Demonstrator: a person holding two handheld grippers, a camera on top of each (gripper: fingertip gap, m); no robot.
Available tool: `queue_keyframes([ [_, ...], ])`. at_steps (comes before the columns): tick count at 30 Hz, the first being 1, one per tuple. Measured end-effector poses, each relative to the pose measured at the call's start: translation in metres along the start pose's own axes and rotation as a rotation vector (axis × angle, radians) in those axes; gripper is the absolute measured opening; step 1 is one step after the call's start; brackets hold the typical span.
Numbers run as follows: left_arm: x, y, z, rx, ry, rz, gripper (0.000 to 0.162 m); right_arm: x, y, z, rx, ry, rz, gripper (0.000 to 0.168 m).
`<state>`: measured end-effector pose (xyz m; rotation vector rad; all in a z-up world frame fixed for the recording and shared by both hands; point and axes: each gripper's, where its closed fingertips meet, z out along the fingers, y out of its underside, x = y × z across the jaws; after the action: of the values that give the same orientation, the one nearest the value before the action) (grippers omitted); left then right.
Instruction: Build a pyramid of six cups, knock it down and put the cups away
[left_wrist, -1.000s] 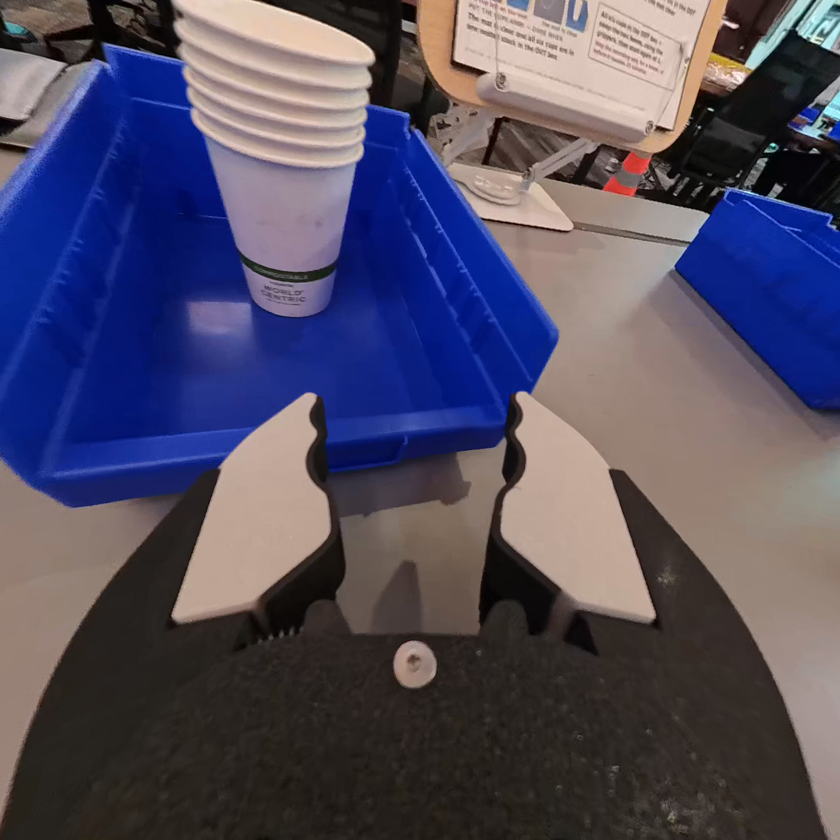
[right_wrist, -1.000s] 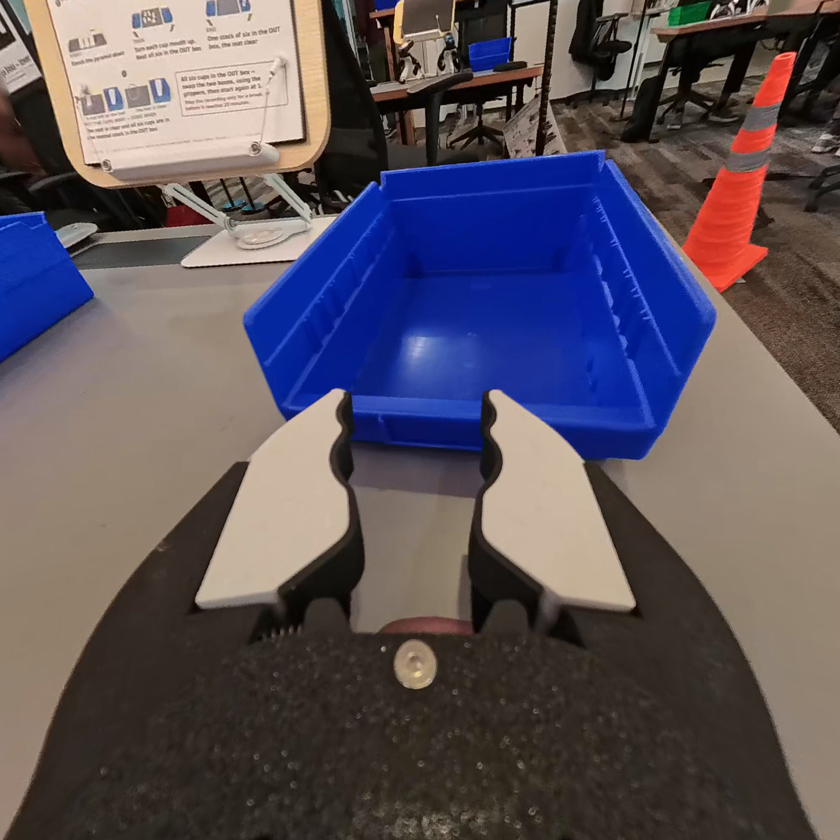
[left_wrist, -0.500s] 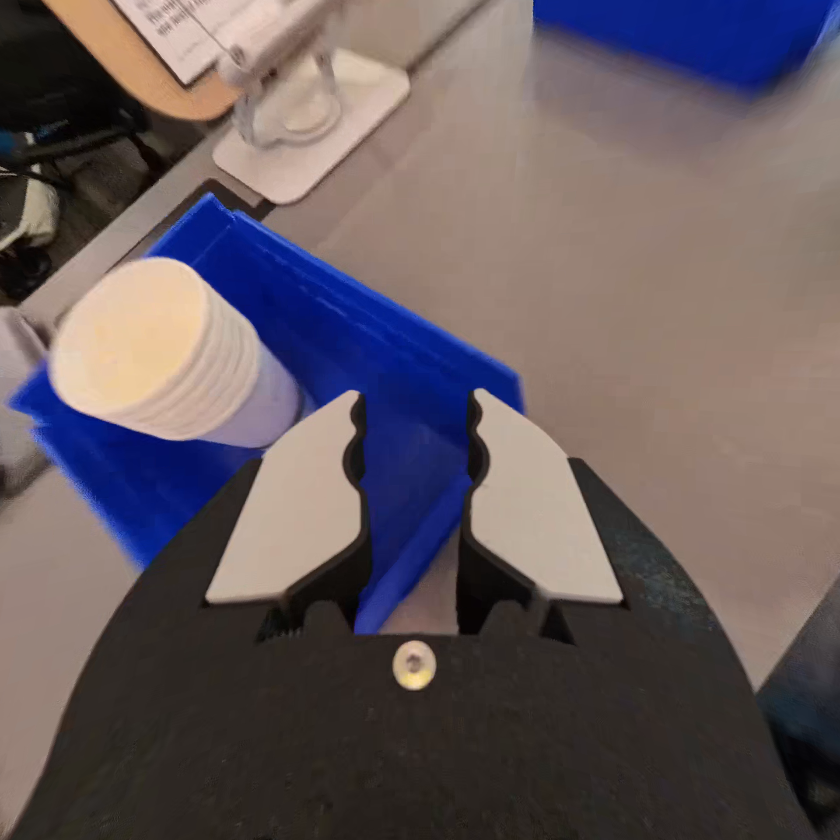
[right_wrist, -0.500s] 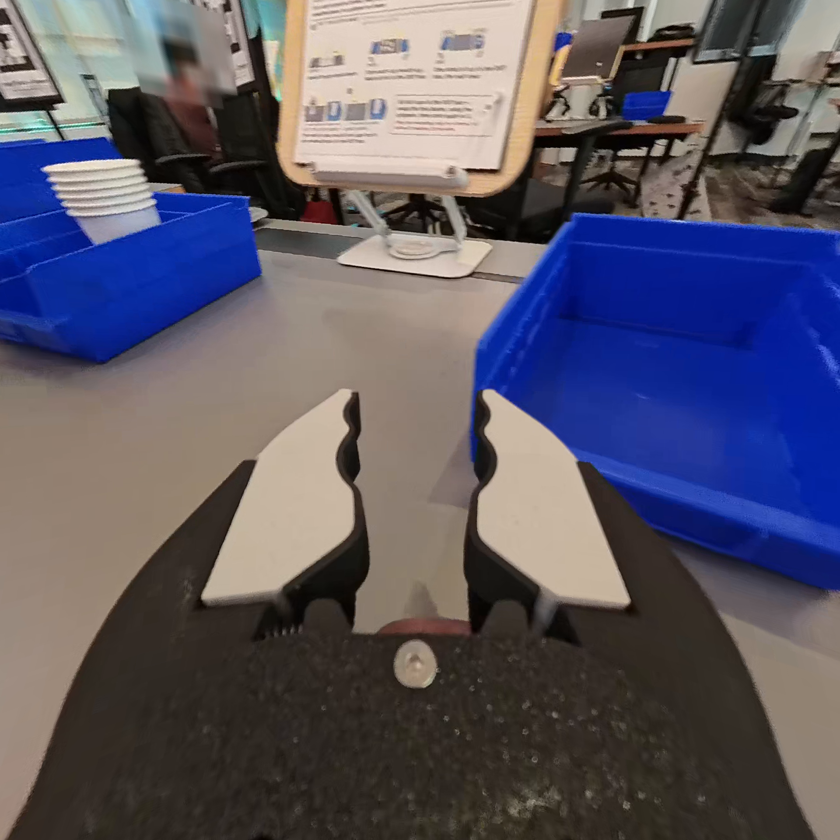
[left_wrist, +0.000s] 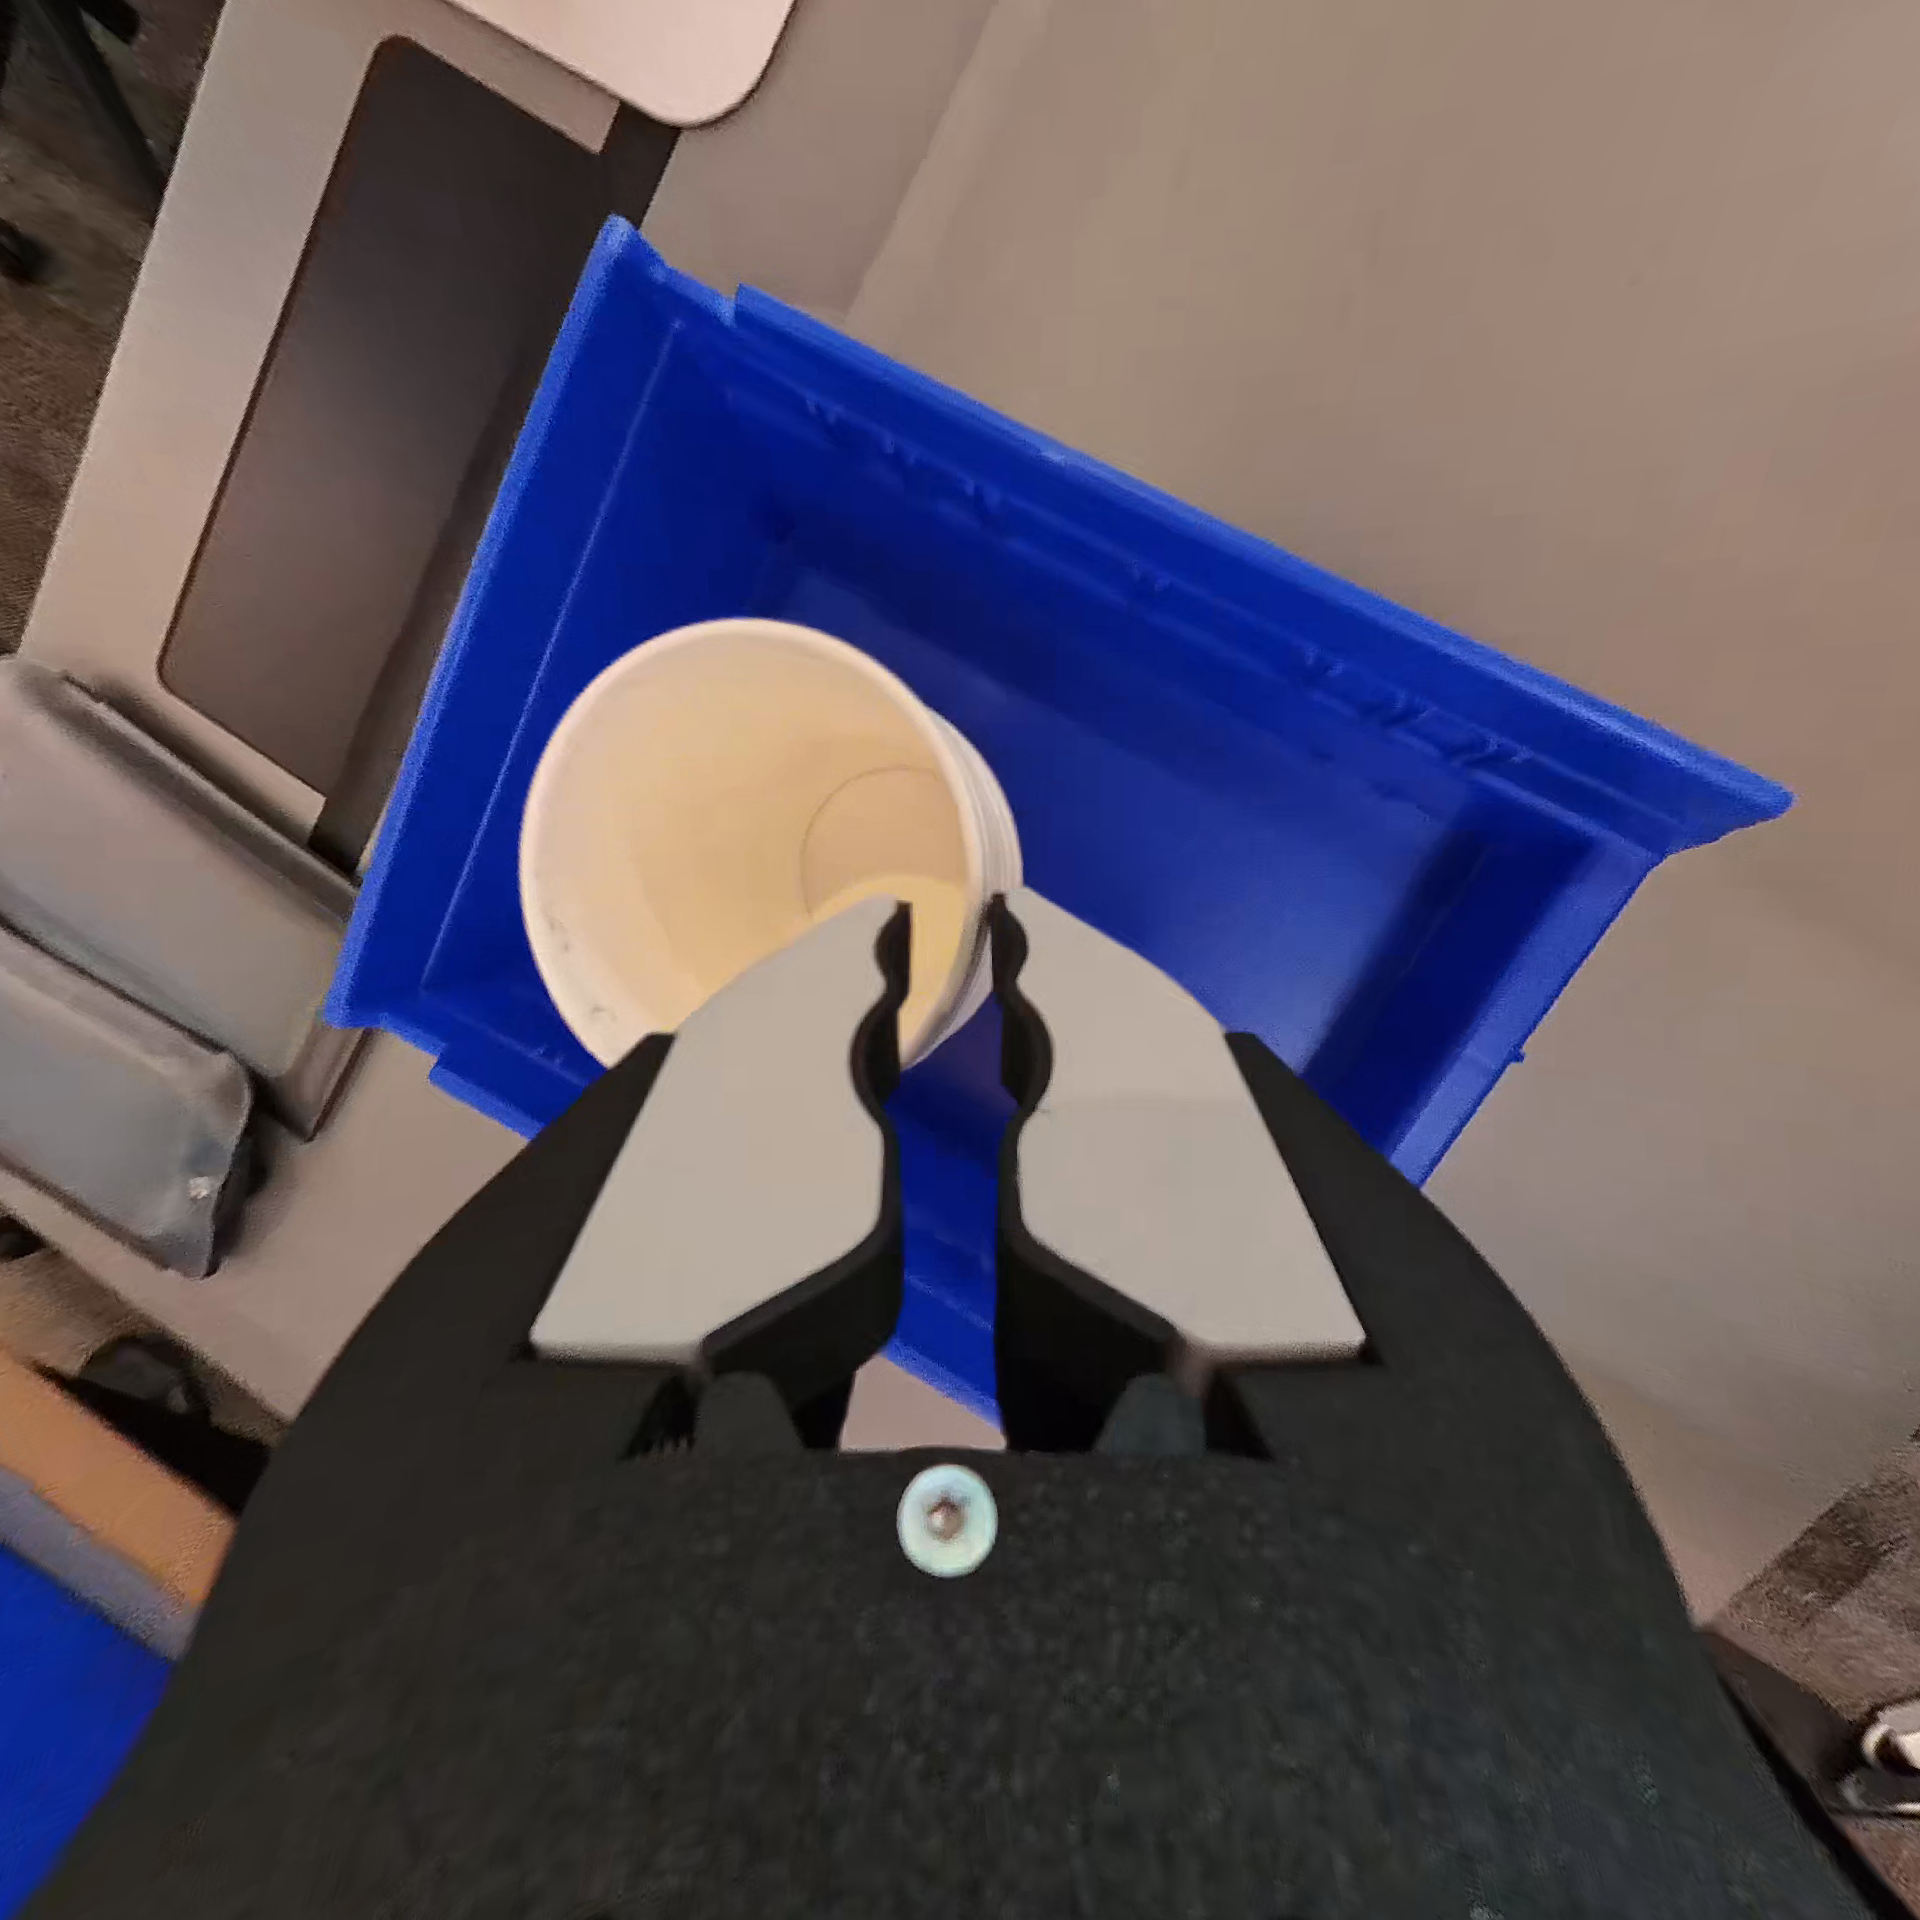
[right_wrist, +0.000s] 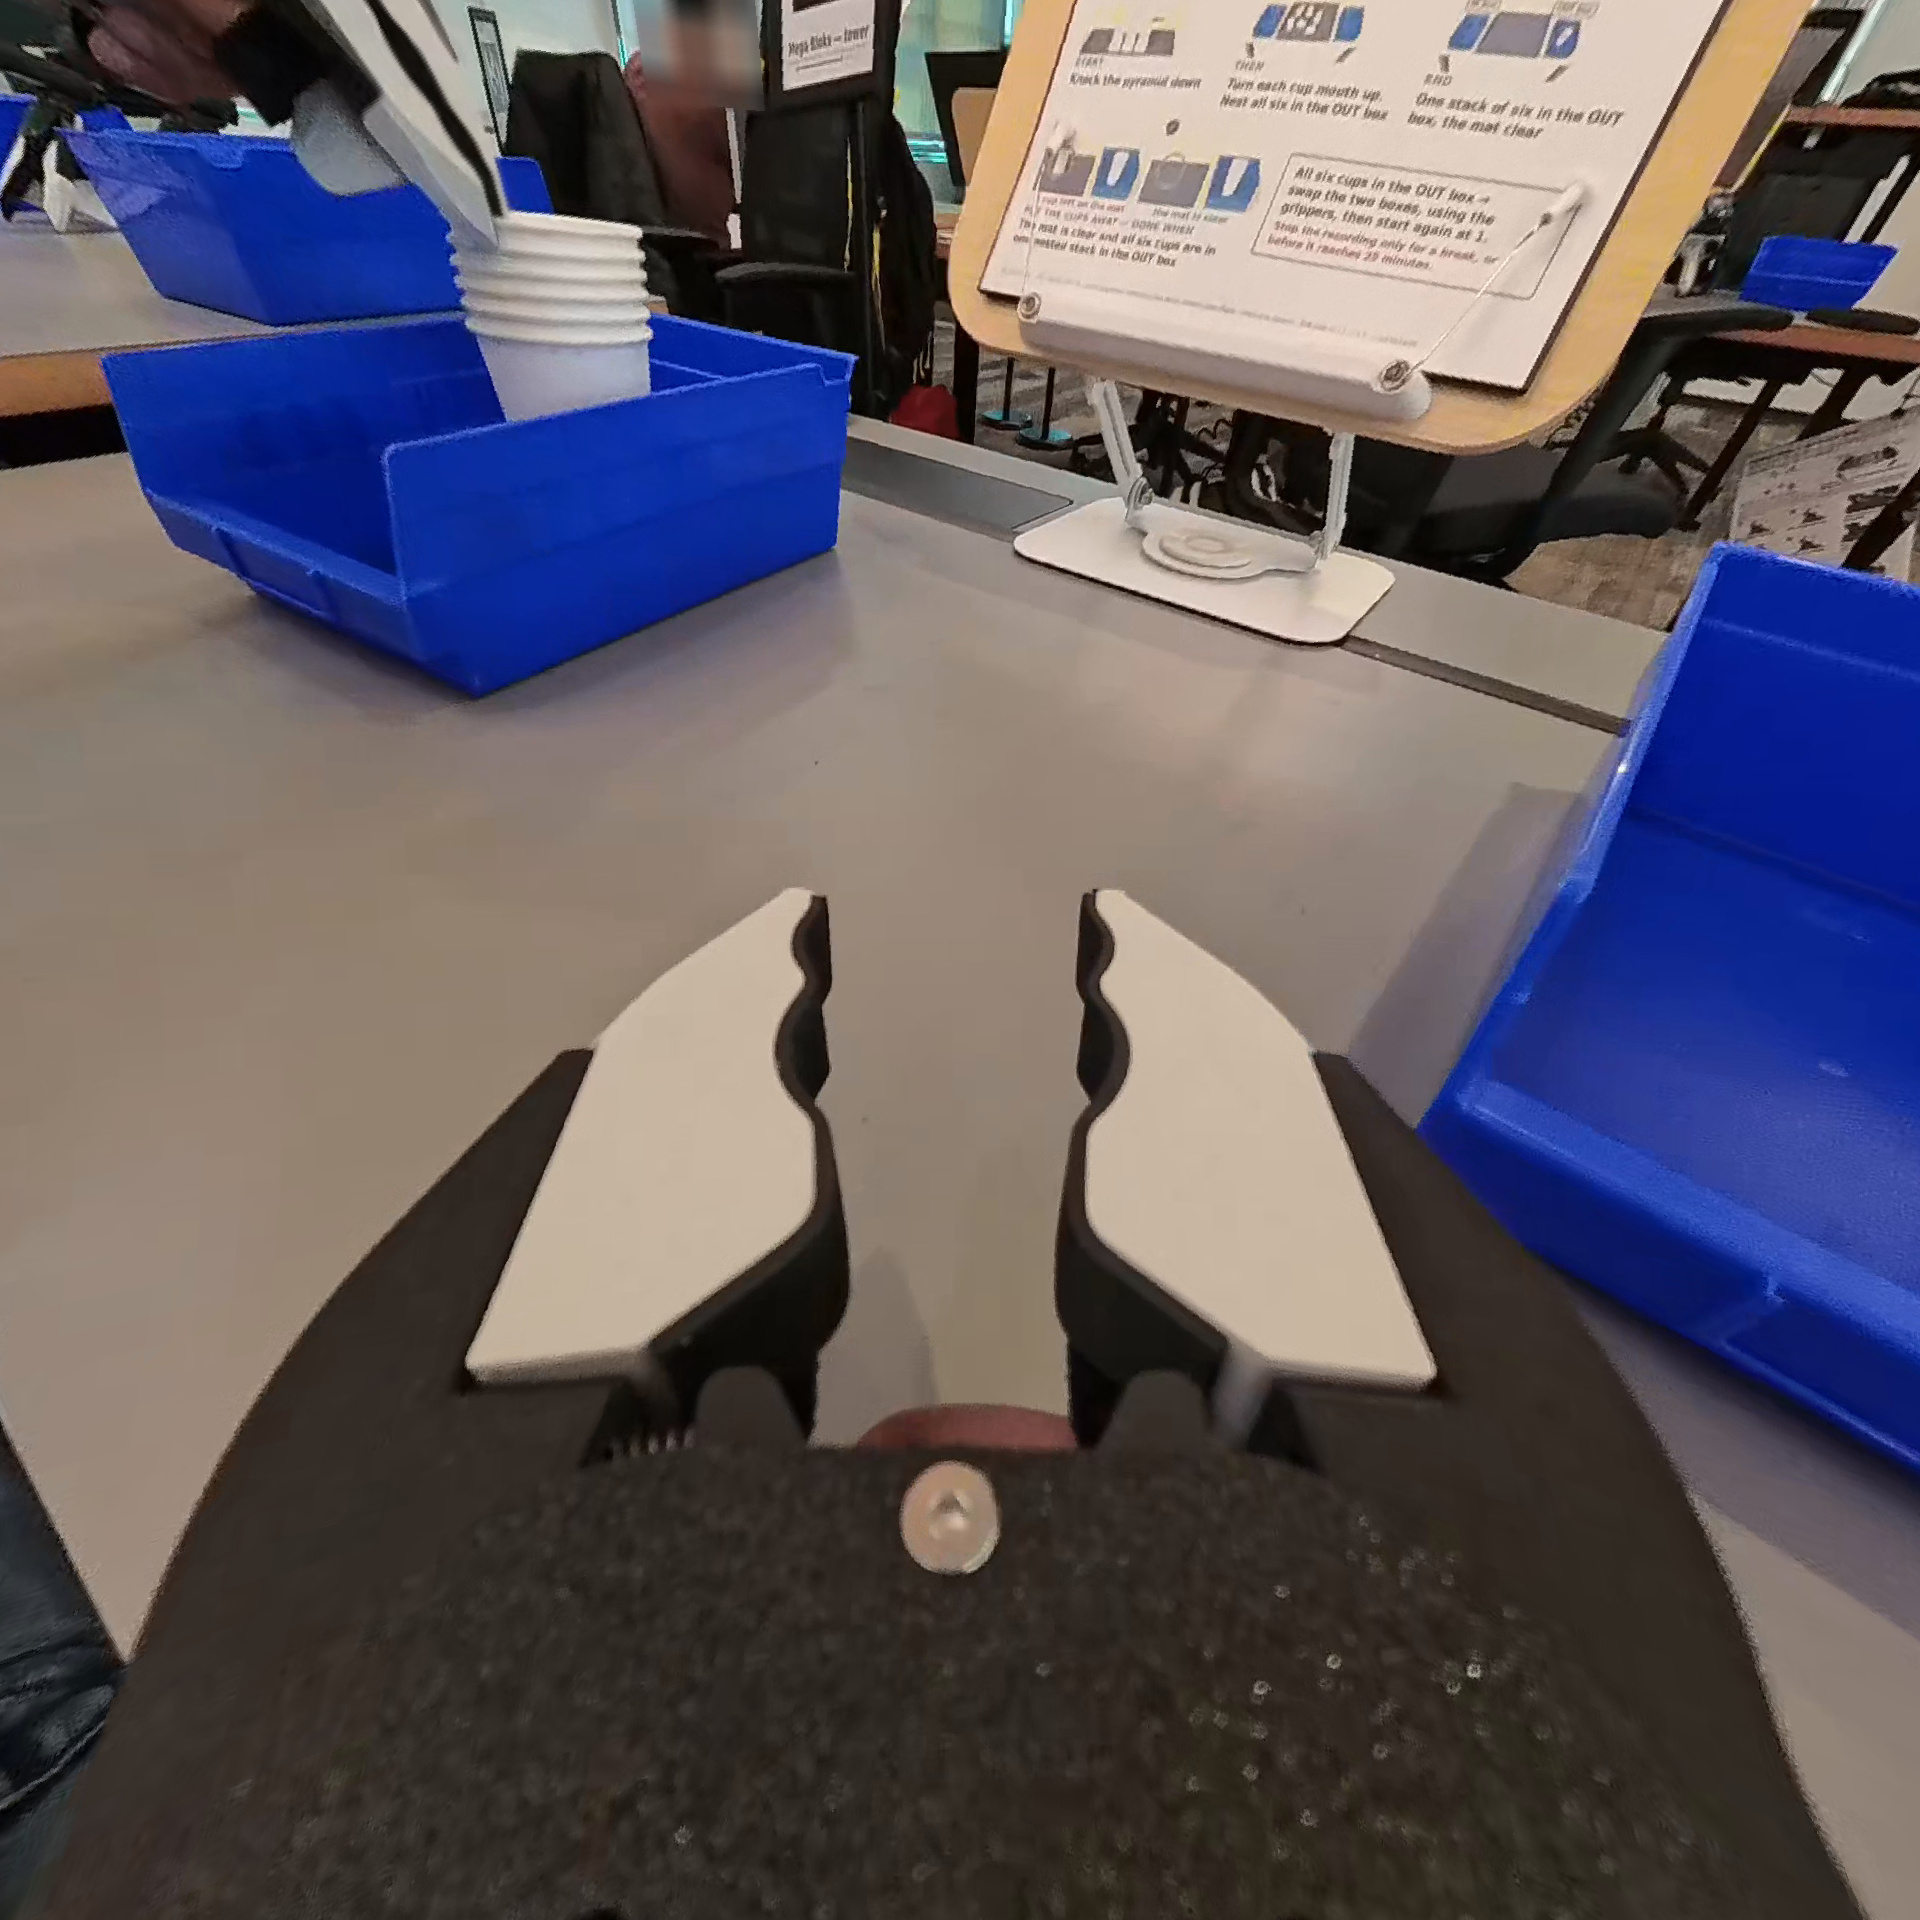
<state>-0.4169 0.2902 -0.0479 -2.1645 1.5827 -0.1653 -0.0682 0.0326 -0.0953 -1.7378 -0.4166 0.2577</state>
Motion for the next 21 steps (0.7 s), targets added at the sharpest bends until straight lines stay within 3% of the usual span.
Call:
queue_keyframes([
  [1, 0.001, -0.001, 0.000, 0.018, 0.020, -0.009, 0.005, 0.002, 0.001, 0.000, -0.003, 0.000, 0.006, 0.045],
  [14, 0.001, -0.016, -0.008, 0.058, 0.089, -0.029, 0.003, 0.008, 0.007, 0.001, -0.021, -0.009, 0.058, 0.041],
  [17, -0.003, -0.025, -0.025, 0.093, 0.062, -0.022, 0.003, 0.004, 0.007, 0.003, -0.023, -0.014, 0.049, 0.041],
  [21, -0.008, -0.052, -0.084, 0.289, -0.008, -0.055, 0.003, -0.011, 0.001, 0.013, 0.001, -0.084, 0.061, 0.042],
])
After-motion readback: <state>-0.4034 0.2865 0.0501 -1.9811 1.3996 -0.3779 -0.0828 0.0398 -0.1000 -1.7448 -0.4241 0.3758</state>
